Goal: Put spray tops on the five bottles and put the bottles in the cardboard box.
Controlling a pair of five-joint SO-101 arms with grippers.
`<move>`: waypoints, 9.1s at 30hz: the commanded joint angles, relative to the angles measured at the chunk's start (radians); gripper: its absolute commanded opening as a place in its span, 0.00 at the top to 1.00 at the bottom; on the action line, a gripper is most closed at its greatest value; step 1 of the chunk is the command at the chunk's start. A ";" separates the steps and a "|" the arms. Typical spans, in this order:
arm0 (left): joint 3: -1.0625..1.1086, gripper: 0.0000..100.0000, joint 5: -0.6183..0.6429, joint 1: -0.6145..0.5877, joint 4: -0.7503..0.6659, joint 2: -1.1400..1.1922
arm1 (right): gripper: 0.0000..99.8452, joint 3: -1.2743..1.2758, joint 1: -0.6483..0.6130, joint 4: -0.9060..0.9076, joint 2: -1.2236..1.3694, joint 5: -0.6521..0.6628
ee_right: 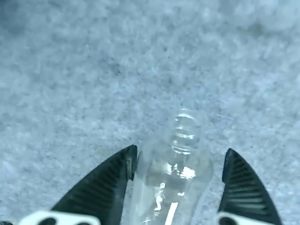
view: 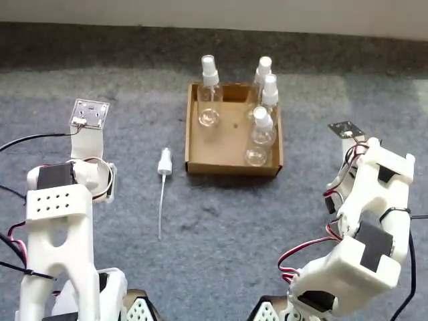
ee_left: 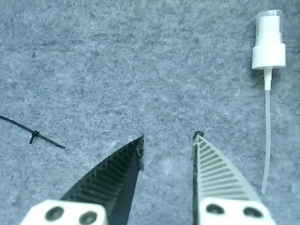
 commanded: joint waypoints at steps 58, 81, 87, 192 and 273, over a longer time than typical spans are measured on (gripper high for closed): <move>-0.521 0.84 0.230 0.328 -0.180 0.762 | 1.00 0.875 -0.496 -0.038 -1.577 -0.400; -0.573 0.84 0.232 0.364 -0.199 0.901 | 1.00 0.938 -0.559 -0.004 -1.770 -0.411; -0.513 0.84 0.232 0.369 -0.255 0.901 | 1.00 0.938 -0.584 -0.005 -1.770 -0.411; -0.369 0.99 0.396 0.742 -0.359 -0.292 | 1.00 1.242 -1.173 -1.040 -1.587 -0.686; -0.292 0.82 0.095 0.691 -0.279 -0.223 | 1.00 1.247 -1.049 -1.041 -1.587 -0.767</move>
